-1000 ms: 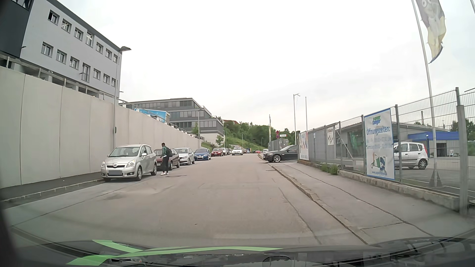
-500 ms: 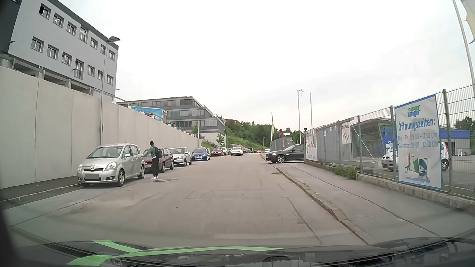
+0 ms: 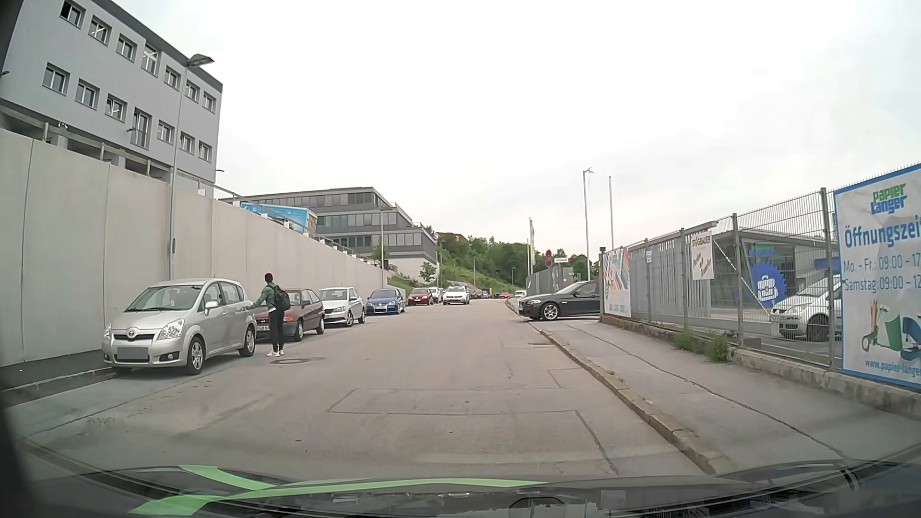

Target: Follow the waypoints while adhering to traffic rules and regulations

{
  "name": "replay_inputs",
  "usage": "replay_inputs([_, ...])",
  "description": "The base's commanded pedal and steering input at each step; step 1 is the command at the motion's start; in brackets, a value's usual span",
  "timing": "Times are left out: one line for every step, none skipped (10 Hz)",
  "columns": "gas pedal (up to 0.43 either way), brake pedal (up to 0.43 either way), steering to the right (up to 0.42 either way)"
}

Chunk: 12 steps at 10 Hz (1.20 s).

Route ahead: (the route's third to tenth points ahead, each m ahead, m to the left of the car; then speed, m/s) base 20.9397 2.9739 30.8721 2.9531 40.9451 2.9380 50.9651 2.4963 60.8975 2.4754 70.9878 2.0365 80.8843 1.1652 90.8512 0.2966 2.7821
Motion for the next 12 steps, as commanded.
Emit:
replay_inputs([0.000, 0.220, -0.006])
replay_inputs([0.000, 0.220, -0.006])
replay_inputs([0.000, 0.220, -0.007])
replay_inputs([0.000, 0.220, -0.006])
replay_inputs([0.000, 0.220, -0.006])
replay_inputs([0.000, 0.220, -0.006])
replay_inputs([0.000, 0.220, -0.006])
replay_inputs([0.000, 0.220, -0.006])
replay_inputs([0.000, 0.220, -0.006])
replay_inputs([0.000, 0.220, -0.006])
replay_inputs([0.000, 0.220, -0.006])
replay_inputs([0.000, 0.220, -0.006])
